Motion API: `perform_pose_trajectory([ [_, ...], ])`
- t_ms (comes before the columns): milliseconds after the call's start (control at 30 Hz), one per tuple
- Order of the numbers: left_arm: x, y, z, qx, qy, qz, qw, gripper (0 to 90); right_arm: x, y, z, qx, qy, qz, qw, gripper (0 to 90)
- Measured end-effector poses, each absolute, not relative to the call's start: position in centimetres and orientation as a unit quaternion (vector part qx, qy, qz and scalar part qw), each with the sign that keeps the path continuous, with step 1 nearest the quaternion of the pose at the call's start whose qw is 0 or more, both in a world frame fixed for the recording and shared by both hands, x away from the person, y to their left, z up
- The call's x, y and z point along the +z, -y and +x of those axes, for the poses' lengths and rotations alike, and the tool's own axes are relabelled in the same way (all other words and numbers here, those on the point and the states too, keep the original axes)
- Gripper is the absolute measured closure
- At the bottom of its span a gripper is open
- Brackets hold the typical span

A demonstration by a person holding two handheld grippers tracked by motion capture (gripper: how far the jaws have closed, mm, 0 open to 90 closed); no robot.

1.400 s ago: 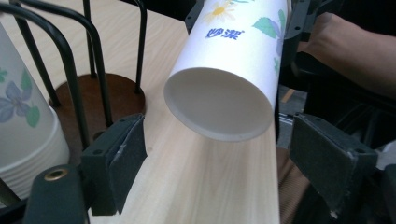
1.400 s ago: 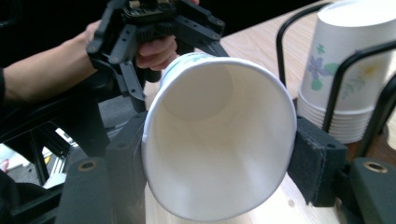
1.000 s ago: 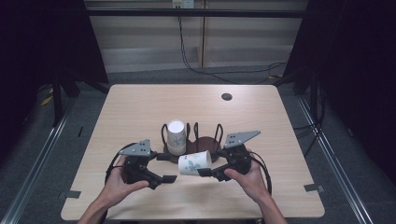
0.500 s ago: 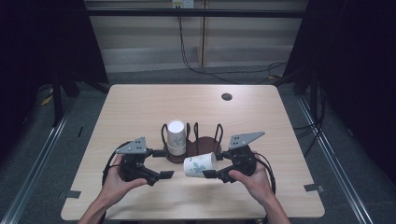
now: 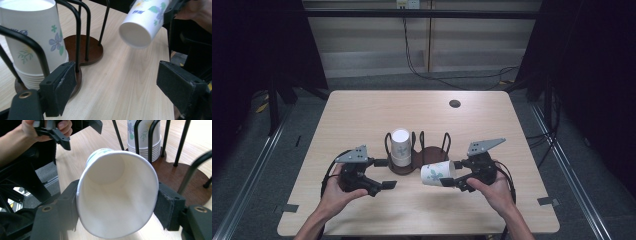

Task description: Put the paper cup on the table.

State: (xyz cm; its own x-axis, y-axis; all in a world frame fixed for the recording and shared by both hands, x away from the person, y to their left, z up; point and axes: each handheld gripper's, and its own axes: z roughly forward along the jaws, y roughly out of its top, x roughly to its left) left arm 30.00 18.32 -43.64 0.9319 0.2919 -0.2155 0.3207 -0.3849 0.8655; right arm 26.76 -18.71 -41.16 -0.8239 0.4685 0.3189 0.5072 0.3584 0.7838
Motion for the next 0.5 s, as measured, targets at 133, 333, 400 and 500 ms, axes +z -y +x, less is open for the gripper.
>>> perform_pose_trajectory([
  [133,-43.8,-18.5,30.1,-0.011,-0.186,0.833,0.521,15.9,-41.0,19.8,26.4,-0.468,0.828,-0.308,0.018,30.7],
  [333,-43.4,-18.8,29.8,-0.006,-0.168,0.83,0.532,15.9,-41.2,21.1,26.2,-0.456,0.83,-0.32,0.015,30.5],
  [400,-43.4,-18.8,29.7,0.001,-0.169,0.834,0.526,15.8,-41.2,21.4,26.2,-0.449,0.832,-0.325,0.013,30.4],
  [500,-43.5,-18.9,29.8,0.004,-0.174,0.834,0.524,15.8,-41.2,21.8,26.2,-0.44,0.833,-0.333,0.009,30.4],
])
